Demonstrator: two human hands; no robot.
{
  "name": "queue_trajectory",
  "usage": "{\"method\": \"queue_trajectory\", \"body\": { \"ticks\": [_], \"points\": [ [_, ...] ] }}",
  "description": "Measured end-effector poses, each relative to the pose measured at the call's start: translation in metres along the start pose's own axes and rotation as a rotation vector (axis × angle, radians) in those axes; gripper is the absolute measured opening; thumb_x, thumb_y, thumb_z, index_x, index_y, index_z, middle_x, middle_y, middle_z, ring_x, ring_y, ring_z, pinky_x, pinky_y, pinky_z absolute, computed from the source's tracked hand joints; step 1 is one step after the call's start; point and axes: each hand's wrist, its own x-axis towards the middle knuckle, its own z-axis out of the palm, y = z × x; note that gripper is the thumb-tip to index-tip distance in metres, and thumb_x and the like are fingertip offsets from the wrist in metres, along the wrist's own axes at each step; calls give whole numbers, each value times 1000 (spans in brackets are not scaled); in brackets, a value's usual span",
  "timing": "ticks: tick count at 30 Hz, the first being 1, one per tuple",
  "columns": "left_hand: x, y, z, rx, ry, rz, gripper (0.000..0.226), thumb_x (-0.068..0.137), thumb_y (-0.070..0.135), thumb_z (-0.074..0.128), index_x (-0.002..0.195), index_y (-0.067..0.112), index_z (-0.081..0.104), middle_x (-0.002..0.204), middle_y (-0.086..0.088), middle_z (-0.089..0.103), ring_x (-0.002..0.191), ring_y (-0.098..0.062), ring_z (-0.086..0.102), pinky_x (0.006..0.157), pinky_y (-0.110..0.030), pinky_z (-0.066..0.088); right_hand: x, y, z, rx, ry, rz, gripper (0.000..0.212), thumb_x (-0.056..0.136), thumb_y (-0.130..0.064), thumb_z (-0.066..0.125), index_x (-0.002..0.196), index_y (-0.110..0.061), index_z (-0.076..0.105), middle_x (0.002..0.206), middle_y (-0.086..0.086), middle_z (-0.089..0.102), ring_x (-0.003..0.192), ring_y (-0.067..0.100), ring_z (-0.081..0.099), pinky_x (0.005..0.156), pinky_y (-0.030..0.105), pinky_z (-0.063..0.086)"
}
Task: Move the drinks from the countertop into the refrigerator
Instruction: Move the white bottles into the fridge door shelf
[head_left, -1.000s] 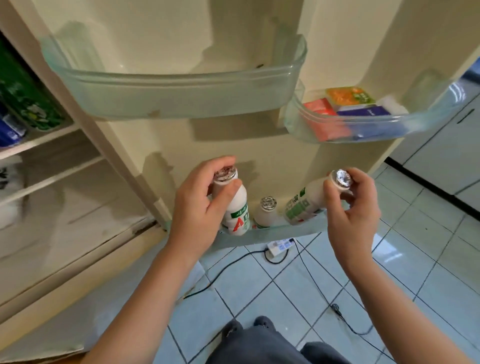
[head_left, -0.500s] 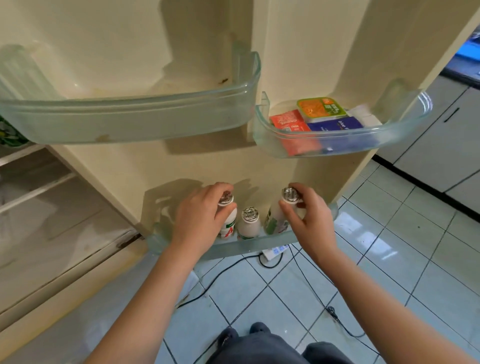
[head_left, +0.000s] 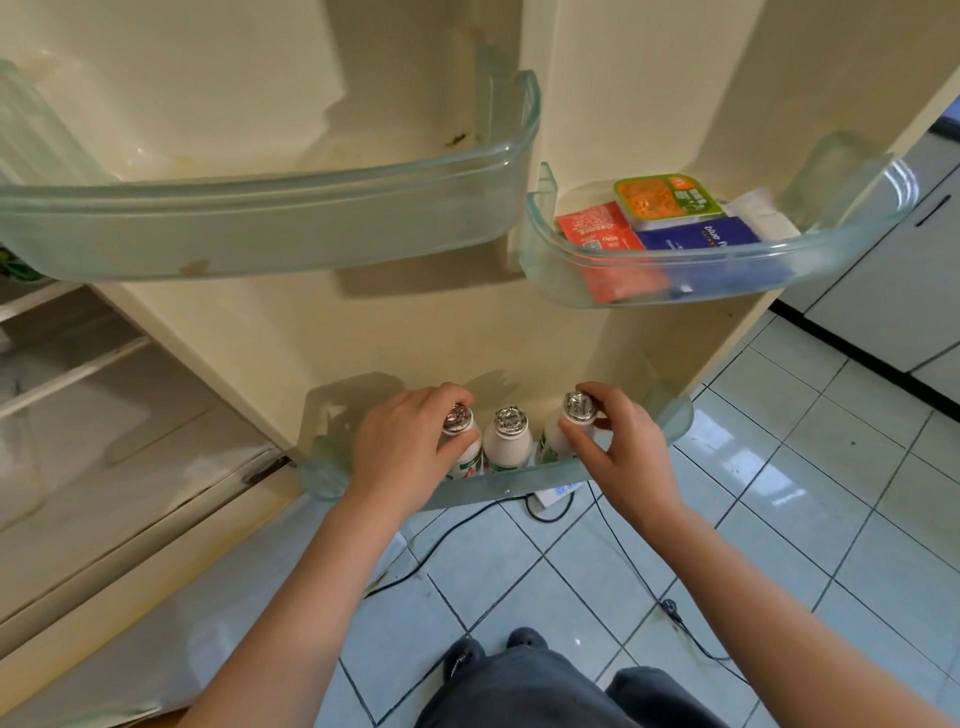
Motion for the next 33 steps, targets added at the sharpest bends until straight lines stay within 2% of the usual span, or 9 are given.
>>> {"method": "queue_trajectory", "body": {
  "ticks": [4,8,13,15,17,22,26,28,33],
  "points": [
    [-1,-3,0,-24,-22,17,36,81,32,72,113,22,62,102,2,69,91,-26,63,71,-32,43,-2,-2,2,-1,11,6,39,81,-28,70,116,-16,57,100,-14,58,96,15,58,83,35,51],
    [-4,-3,-1,-23,-48,30,49,82,32,69,127,19,55,122,-1,62,110,-26,57,90,-36,41,-7,-2,1,8,19,60,48,81,-32,69,123,-16,53,111,-9,60,102,11,56,87,28,47],
    [-21,7,-6,-236,337,208,22,90,18,57,106,5,65,111,-7,63,107,-23,55,99,-25,36,-37,0,-8,-60,159,78,35,83,-26,68,115,-15,57,110,-9,58,100,0,49,86,8,35],
    [-35,14,0,-319,460,320,14,90,10,55,101,6,62,103,-8,65,100,-23,57,97,-26,38,-56,6,-12,-87,244,113,29,84,-19,68,111,-15,58,106,-10,58,97,-1,49,86,7,36],
    [-51,23,16,-406,446,430,13,90,8,53,102,8,58,102,-4,62,96,-21,58,95,-27,40,-80,16,-15,-121,287,189,26,85,-17,67,109,-15,59,105,-8,59,97,2,52,86,13,39],
    [-90,40,79,-535,-63,438,20,90,19,49,105,12,59,95,-1,65,89,-14,58,83,-22,45,-163,47,-20,-256,191,429,21,85,-14,67,105,-14,61,102,-10,58,93,7,55,80,21,40],
    [-117,41,140,-246,-873,276,34,94,32,49,127,23,52,122,8,57,107,-11,55,93,-30,46,-249,76,-33,-309,54,757,24,87,-18,63,111,-15,62,107,-4,61,100,14,58,81,24,39],
    [-137,39,168,-50,-1148,271,40,95,39,47,133,27,46,131,10,52,115,-12,53,95,-27,42,-297,86,-40,-292,67,943,25,89,-19,61,113,-15,61,109,-4,61,102,14,58,85,27,41],
    [-194,57,203,121,-1373,295,36,92,40,47,123,22,53,121,3,60,108,-16,56,79,-24,41,-424,97,-55,-187,193,1342,24,89,-18,59,112,-11,62,111,3,65,96,18,60,80,26,41]
  ]
}}
